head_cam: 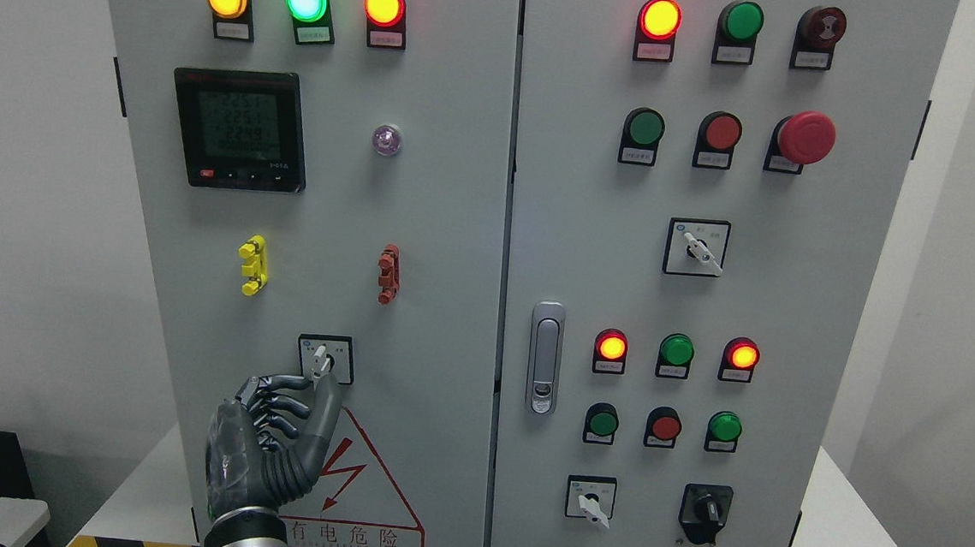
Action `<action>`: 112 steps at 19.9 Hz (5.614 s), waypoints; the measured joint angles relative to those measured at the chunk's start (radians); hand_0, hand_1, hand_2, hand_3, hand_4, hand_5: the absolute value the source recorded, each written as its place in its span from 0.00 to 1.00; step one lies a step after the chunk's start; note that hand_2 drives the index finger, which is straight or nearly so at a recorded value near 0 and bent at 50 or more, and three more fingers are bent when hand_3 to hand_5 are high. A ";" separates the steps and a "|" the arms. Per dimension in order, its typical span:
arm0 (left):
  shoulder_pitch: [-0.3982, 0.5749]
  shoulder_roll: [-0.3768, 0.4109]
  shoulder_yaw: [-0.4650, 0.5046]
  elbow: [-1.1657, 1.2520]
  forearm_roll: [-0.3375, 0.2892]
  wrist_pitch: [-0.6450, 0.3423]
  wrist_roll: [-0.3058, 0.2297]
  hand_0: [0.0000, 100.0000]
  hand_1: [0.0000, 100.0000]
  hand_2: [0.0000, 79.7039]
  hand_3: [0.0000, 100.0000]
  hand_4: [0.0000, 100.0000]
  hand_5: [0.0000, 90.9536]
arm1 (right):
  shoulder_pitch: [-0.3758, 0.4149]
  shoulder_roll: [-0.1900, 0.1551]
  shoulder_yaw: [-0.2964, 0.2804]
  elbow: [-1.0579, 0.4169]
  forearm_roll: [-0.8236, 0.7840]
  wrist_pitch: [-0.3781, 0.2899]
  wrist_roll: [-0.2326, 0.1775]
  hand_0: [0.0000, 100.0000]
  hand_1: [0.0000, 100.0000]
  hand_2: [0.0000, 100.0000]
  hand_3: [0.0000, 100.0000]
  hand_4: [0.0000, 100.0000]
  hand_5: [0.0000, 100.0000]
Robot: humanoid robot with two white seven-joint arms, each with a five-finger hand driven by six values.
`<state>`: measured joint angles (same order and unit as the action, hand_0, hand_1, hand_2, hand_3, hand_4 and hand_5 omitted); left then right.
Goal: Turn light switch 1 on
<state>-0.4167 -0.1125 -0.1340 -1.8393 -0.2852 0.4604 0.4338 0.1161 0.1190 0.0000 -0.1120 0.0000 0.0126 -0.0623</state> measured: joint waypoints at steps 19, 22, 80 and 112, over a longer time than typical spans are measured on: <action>-0.033 -0.002 -0.006 0.002 0.002 0.072 -0.002 0.27 0.41 0.60 0.74 0.82 0.95 | 0.000 0.000 0.000 0.000 0.000 0.000 0.000 0.12 0.39 0.00 0.00 0.00 0.00; -0.041 -0.002 -0.007 0.003 0.002 0.083 -0.002 0.27 0.41 0.60 0.74 0.82 0.95 | 0.000 0.000 0.000 0.000 0.000 0.000 0.000 0.12 0.39 0.00 0.00 0.00 0.00; -0.092 -0.003 -0.013 0.008 0.000 0.179 -0.007 0.40 0.37 0.62 0.75 0.82 0.95 | 0.000 0.000 0.000 0.000 0.000 0.001 0.000 0.12 0.39 0.00 0.00 0.00 0.00; -0.094 -0.003 -0.025 0.011 0.005 0.215 -0.021 0.60 0.19 0.60 0.78 0.84 0.94 | 0.000 0.000 0.000 0.000 0.000 0.000 0.000 0.12 0.39 0.00 0.00 0.00 0.00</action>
<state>-0.5103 -0.1152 -0.1585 -1.8281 -0.2804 0.6755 0.4124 0.1162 0.1189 0.0000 -0.1120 0.0000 0.0125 -0.0623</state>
